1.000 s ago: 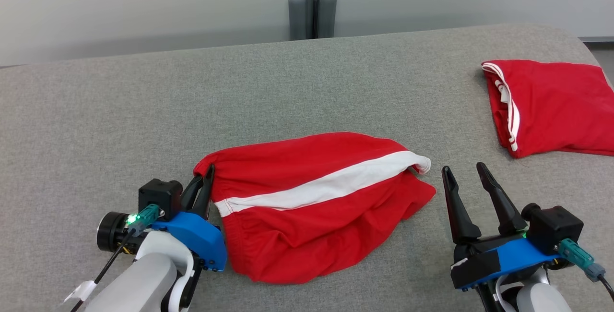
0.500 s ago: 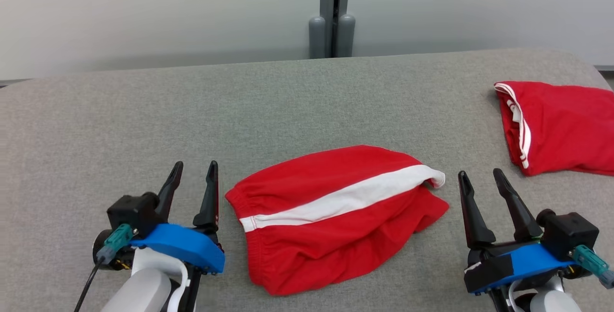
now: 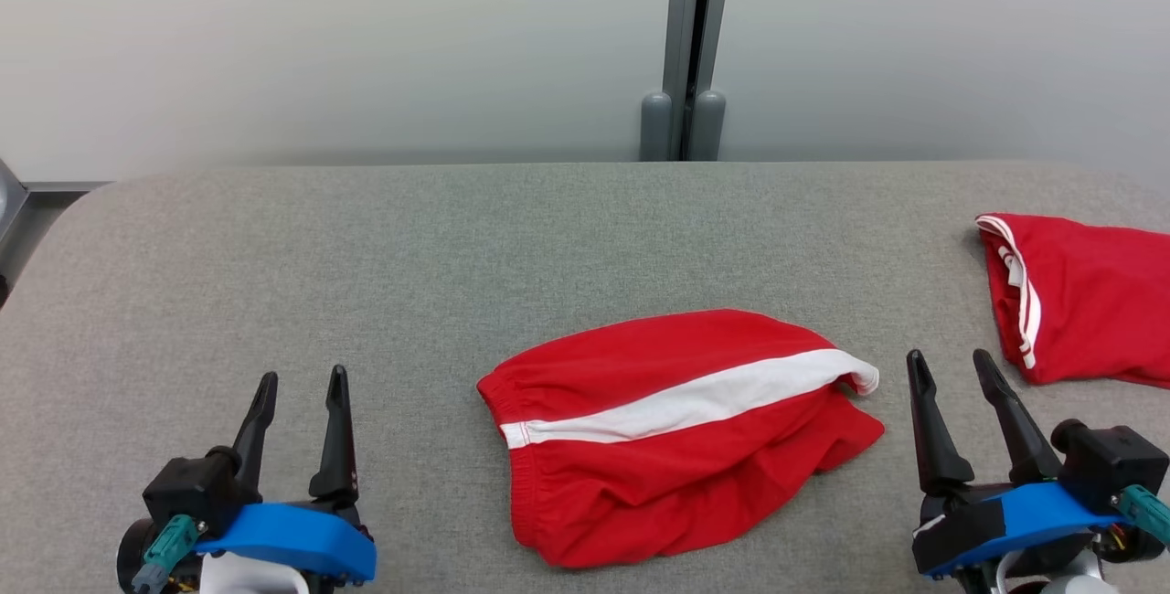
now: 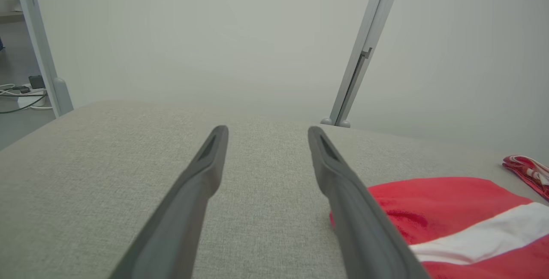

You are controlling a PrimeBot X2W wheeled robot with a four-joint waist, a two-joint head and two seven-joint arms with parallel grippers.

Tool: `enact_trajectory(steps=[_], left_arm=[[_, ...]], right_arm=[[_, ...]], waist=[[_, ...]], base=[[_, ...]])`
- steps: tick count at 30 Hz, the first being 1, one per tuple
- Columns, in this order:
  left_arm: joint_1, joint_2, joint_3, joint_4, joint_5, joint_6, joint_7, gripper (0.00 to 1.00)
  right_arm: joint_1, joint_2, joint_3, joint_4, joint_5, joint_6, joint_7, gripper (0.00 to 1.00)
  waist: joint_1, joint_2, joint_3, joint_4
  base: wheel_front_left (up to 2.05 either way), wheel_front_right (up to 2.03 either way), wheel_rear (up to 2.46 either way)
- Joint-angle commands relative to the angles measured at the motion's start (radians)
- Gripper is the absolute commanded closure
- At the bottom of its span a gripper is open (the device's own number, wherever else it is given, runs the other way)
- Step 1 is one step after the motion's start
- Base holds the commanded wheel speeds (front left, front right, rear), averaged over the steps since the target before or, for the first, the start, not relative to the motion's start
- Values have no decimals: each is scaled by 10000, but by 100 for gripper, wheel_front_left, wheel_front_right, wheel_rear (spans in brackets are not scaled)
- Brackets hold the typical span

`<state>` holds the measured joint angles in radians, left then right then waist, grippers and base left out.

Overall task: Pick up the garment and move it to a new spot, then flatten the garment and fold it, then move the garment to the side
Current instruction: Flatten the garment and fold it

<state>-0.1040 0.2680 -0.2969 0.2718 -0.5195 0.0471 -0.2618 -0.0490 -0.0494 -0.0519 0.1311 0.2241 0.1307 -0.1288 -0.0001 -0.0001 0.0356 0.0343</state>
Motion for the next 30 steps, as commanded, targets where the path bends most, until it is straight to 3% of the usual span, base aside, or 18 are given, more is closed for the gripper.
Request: enact_trajectory(steps=[1, 10, 30], left_arm=[[66, -35, 87, 59, 9, -42, -38, 0], [354, -50, 346, 942, 137, -306, -39, 0], [95, -197, 147, 1085, 338, -473, 12, 0]], right_arm=[[157, -23, -64, 21, 11, 2, 0, 0], [545, -22, -370, 193, 68, 2, 140, 0], [420, -22, -261, -4, 173, 2, 155, 0]], waist=[[1, 1, -45, -5], [1, 1, -398, 37], [1, 1, -129, 59]], base=[[0, 0, 0], [0, 0, 0], [0, 0, 0]])
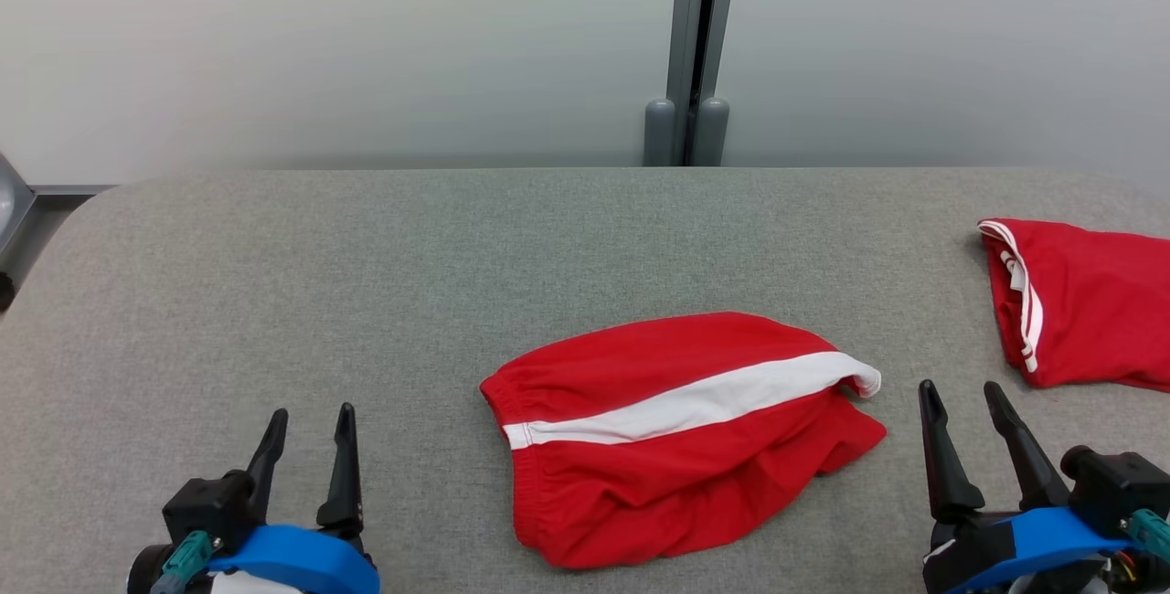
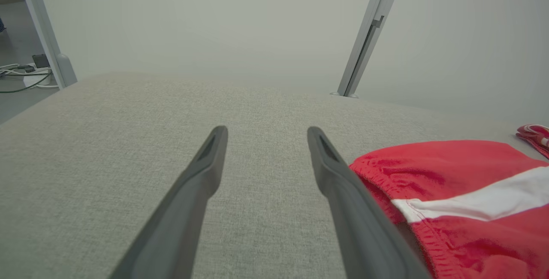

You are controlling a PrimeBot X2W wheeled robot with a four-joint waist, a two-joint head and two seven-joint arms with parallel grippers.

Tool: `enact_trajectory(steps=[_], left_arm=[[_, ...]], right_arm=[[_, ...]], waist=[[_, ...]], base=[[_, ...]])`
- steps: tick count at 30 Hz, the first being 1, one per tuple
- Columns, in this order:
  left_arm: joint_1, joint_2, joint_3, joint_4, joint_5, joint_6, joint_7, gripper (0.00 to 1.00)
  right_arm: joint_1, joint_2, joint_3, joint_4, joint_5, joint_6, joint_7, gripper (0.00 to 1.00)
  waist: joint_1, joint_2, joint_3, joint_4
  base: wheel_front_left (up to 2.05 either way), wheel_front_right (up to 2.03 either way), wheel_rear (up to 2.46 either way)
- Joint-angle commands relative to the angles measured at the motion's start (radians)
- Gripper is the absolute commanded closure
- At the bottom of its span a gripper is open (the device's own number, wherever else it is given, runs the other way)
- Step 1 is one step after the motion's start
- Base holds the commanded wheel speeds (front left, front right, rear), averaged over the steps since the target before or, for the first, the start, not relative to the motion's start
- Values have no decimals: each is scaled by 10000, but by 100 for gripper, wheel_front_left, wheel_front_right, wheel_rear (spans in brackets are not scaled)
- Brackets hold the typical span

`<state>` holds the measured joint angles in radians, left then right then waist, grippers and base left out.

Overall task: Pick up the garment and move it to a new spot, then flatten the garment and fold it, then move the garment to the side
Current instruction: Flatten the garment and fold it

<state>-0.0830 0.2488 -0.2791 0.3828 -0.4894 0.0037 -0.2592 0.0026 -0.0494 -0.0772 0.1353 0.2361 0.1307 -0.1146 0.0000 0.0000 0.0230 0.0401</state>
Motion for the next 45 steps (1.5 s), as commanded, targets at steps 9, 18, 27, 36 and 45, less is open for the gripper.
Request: enact_trajectory(steps=[9, 18, 27, 36, 45], left_arm=[[-688, -692, -954, -6, -739, -756, 2025, 0], [-1207, -1229, -1376, 680, -1511, -909, 3726, 0], [-1691, -1349, -1331, 1369, -1922, -923, 4161, 15], [-1839, -1088, -1537, 1477, -1559, -976, 3654, 100], [-1722, -512, -1687, 1079, -913, -676, 3178, 100]], right_arm=[[-245, -22, 162, -125, -18, 2, 49, 0], [-503, -25, 546, -68, 2, 2, 53, 0], [-656, -23, 739, 55, 12, 2, -13, 0], [-1096, -26, 510, 157, 402, 2, 759, 0], [-2550, -22, -337, 1354, 2461, 3, 4169, 0]], waist=[[0, 0, 253, -72], [0, 0, 519, -462], [0, 0, 734, -738], [0, 0, 911, -783], [0, 0, 1369, -682]], base=[[0, 0, 0], [0, 0, 0], [0, 0, 0], [0, 0, 0], [0, 0, 0]])
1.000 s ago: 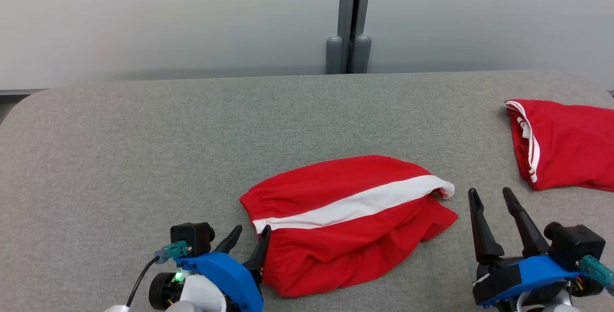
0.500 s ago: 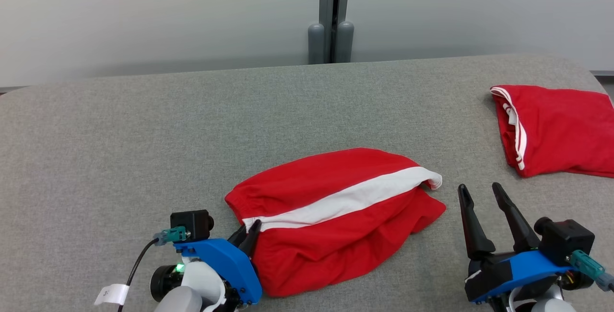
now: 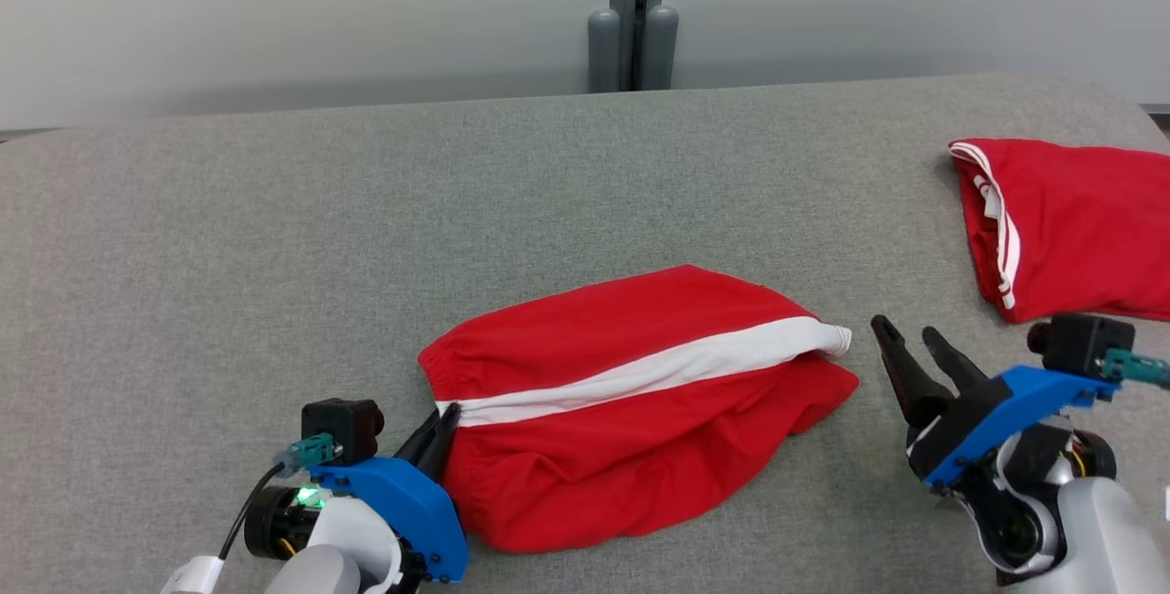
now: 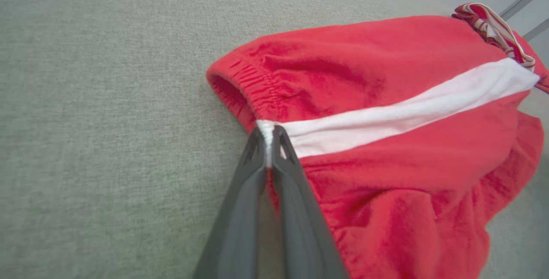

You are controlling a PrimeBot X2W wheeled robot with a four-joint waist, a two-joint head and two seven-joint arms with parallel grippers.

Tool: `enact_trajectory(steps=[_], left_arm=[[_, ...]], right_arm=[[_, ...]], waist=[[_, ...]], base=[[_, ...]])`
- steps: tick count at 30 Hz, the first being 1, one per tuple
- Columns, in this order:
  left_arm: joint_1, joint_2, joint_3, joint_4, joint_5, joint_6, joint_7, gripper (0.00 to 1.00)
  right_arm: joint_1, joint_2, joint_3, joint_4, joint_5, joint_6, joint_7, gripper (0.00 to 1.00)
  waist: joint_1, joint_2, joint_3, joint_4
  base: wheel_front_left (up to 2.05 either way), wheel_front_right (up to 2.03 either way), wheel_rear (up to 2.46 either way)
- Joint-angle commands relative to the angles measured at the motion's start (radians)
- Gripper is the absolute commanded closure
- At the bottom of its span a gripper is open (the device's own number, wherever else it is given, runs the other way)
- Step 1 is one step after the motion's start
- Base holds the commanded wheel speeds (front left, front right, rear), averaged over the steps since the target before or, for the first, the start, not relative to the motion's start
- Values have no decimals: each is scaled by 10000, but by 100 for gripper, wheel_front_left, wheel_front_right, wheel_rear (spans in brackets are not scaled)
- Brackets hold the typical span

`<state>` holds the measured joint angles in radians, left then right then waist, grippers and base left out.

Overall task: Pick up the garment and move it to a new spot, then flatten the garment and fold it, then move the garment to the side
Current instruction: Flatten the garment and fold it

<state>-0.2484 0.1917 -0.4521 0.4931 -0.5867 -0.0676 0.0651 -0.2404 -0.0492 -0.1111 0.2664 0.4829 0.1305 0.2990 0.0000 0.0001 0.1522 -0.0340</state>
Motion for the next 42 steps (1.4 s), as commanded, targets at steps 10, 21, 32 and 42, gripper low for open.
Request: enact_trajectory(steps=[10, 21, 32, 42], left_arm=[[-527, 34, -49, -49, 123, 44, -165, 100], [-648, -11, -131, 15, 21, 13, -241, 100], [-638, 0, 36, -278, -85, 14, -882, 100], [-504, 21, 510, -2774, -1365, -463, -1481, 100]], right_arm=[[-1455, -27, 456, 1944, 442, 5, 763, 0], [-1763, -28, 1215, 2585, 821, 5, 896, 22], [-1389, -31, 1306, 765, 66, 5, -26, 100], [-55, -28, 512, -2958, -642, 5, 215, 100]], waist=[[0, -1, 596, 202], [0, -1, 680, 248], [0, -1, 428, 178], [0, -1, -47, 268]], base=[[0, 0, 0], [0, 0, 0], [0, 0, 0], [0, 0, 0]])
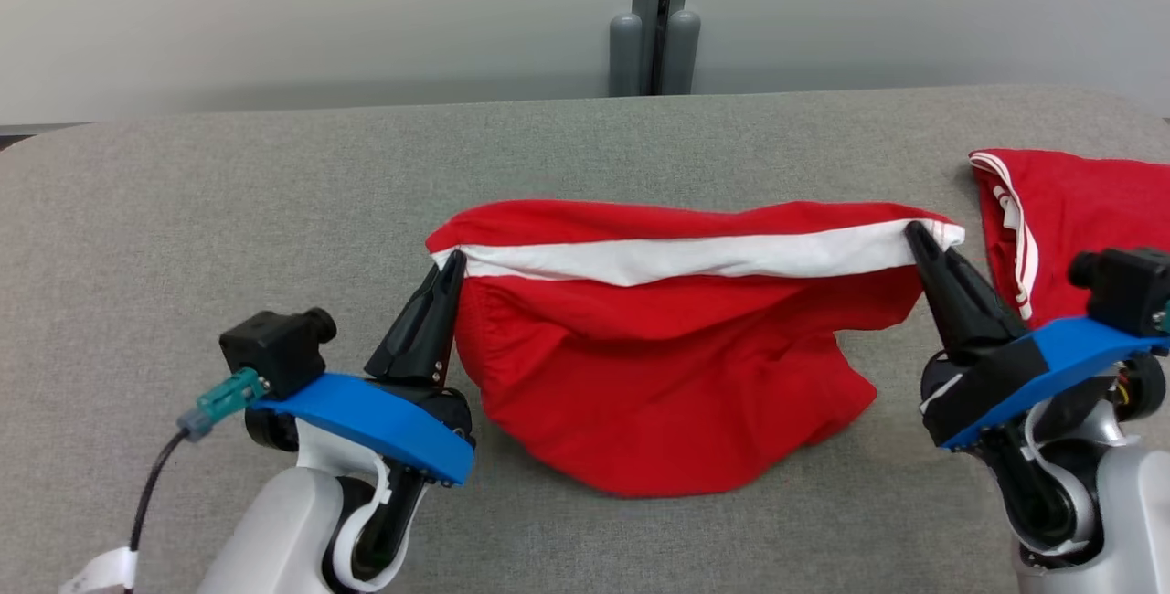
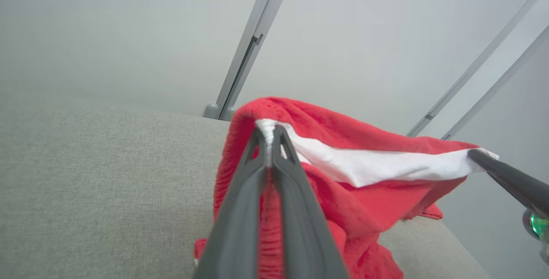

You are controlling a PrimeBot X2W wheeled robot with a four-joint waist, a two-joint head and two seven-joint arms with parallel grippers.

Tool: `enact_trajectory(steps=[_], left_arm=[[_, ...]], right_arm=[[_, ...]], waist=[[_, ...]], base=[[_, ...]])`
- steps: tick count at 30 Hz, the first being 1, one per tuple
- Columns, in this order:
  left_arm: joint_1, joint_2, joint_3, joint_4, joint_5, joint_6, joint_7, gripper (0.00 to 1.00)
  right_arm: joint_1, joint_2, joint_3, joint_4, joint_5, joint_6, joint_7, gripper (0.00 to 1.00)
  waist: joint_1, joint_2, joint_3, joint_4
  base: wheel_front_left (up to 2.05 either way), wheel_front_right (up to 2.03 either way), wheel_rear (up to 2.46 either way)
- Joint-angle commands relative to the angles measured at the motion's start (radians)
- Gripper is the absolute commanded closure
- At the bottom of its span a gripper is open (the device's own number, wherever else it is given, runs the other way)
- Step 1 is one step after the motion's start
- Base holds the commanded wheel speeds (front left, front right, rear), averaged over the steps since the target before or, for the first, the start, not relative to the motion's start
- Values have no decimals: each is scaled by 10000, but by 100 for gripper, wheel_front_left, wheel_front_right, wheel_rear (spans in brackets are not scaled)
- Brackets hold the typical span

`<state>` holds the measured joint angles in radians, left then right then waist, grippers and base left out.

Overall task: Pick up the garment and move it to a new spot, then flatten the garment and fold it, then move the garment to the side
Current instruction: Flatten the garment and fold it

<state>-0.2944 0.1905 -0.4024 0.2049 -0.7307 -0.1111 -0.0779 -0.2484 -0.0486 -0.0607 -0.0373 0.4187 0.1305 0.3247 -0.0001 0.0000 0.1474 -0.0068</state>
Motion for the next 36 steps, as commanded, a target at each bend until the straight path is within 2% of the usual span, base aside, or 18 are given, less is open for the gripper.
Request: enact_trajectory(steps=[1, 4, 6, 10, 13, 16, 20, 26, 30, 36], left_arm=[[-140, 147, 30, -192, -139, -65, 163, 100], [-700, 484, 100, -968, -744, -133, 875, 100], [-1252, 880, 168, -1211, -735, -148, 1225, 100], [-2779, 1241, 351, -975, -748, -173, 1665, 100], [-4133, 1416, 620, -607, -858, -189, 1835, 100], [-5414, 1624, 681, -76, -506, -200, 1711, 100], [-7044, 1602, 722, 605, 73, -204, 1142, 100], [-8680, 1439, 580, 1450, 624, -209, -151, 100], [-9001, 1400, 269, 1783, 629, -214, -1094, 100], [-7706, 1332, -684, 2080, 245, -189, -1768, 100]], right_arm=[[90, -33, -57, -240, -13, 5, 98, 100], [-227, -47, -175, -800, -171, 5, 575, 100], [-738, -76, -221, -814, -107, 5, 868, 100], [-2311, -438, -180, -20, -156, 5, 1414, 100], [-3858, -743, 147, 781, -123, 5, 1409, 100], [-5493, -972, 328, 1581, -224, 4, 875, 100], [-7452, -1285, 597, 2470, -785, 2, -287, 100], [-9466, -1557, 1075, 3425, -1201, 2, -2015, 100], [-9772, -1739, 1354, 3869, -1250, 2, -2850, 100], [-8072, -2033, 2150, 4505, -980, 4, -2705, 100]], waist=[[1, 0, 9, -24], [1, 0, 184, -135], [1, 0, 425, -229], [1, 0, 1102, -426], [1, 0, 1731, -575], [1, 0, 2314, -663], [1, 0, 2923, -695], [1, 0, 3454, -702], [1, 0, 3632, -718], [1, 0, 3488, -730]], base=[[0, 0, 0], [0, 0, 0], [0, 0, 0], [0, 0, 0], [0, 0, 0], [0, 0, 0], [0, 0, 0], [0, 0, 0], [0, 0, 0], [0, 0, 0]])
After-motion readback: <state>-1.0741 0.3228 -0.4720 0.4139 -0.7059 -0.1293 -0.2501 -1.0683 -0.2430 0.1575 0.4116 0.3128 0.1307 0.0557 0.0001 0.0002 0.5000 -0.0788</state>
